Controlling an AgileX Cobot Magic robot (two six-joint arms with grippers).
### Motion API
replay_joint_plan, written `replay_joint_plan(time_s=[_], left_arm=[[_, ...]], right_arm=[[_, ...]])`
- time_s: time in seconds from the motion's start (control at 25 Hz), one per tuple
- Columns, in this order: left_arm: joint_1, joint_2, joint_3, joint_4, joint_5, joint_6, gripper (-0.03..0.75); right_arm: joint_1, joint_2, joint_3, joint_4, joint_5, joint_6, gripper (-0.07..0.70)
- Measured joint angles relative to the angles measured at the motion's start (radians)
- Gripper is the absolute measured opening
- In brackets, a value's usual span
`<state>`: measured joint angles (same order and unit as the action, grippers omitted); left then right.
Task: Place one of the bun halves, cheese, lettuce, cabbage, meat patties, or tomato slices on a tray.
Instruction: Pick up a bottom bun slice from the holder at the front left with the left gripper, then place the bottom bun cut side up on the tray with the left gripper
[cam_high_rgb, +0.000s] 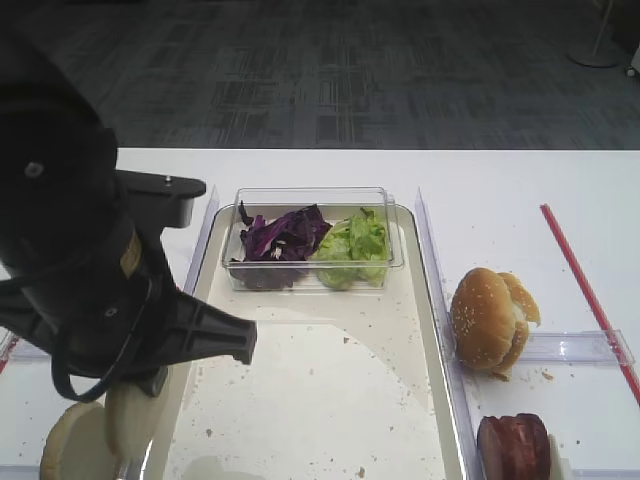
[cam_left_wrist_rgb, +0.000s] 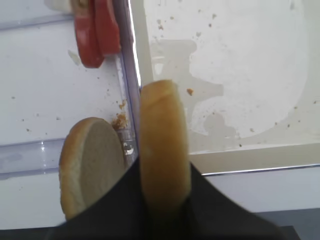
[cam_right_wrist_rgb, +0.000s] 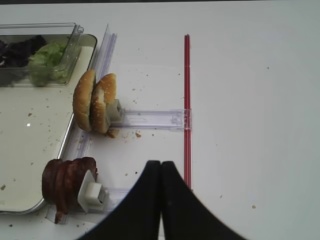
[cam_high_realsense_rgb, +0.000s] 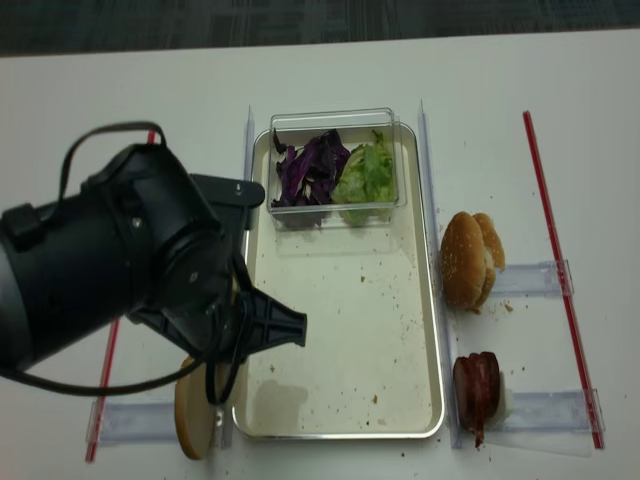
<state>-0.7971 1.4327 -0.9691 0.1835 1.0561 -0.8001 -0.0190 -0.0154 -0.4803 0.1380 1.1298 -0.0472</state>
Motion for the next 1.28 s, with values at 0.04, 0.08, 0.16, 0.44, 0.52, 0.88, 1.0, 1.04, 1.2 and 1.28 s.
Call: replay_joint_plan(time_s=[0.04, 0.08, 0.16, 0.44, 0.52, 0.88, 1.0, 1.04, 1.2, 1.28], left_arm=[[0.000, 0.000, -0.018, 0.008, 0.008, 0.000, 0.041], [0.000, 0.000, -0.035, 0.015, 0.016, 0.000, 0.041], [0.014, 0.000, -0.064, 0.018, 0.022, 0.006, 0.041], [0.122, 0.052, -0.145, -0.036, 0.030, 0.102, 0.041], [0.138, 0.078, -0.160, -0.039, 0.030, 0.129, 0.041], [0.165, 0.132, -0.183, -0.039, 0.030, 0.184, 0.041], [0.165, 0.132, -0.188, -0.039, 0.030, 0.186, 0.041], [0.165, 0.132, -0.188, -0.039, 0.030, 0.186, 0.041], [0.165, 0.132, -0.188, -0.061, 0.028, 0.188, 0.041], [0.165, 0.132, -0.188, -0.093, 0.008, 0.214, 0.041]], right_arm=[[0.000, 0.000, 0.000, 0.000, 0.000, 0.000, 0.364], [0.000, 0.000, 0.000, 0.000, 0.000, 0.000, 0.364], [0.000, 0.000, 0.000, 0.000, 0.000, 0.000, 0.364], [0.000, 0.000, 0.000, 0.000, 0.000, 0.000, 0.364], [0.000, 0.000, 0.000, 0.000, 0.000, 0.000, 0.364], [0.000, 0.000, 0.000, 0.000, 0.000, 0.000, 0.364], [0.000, 0.000, 0.000, 0.000, 0.000, 0.000, 0.364], [0.000, 0.000, 0.000, 0.000, 0.000, 0.000, 0.364], [0.000, 0.000, 0.000, 0.000, 0.000, 0.000, 0.364], [0.000, 0.000, 0.000, 0.000, 0.000, 0.000, 0.364]])
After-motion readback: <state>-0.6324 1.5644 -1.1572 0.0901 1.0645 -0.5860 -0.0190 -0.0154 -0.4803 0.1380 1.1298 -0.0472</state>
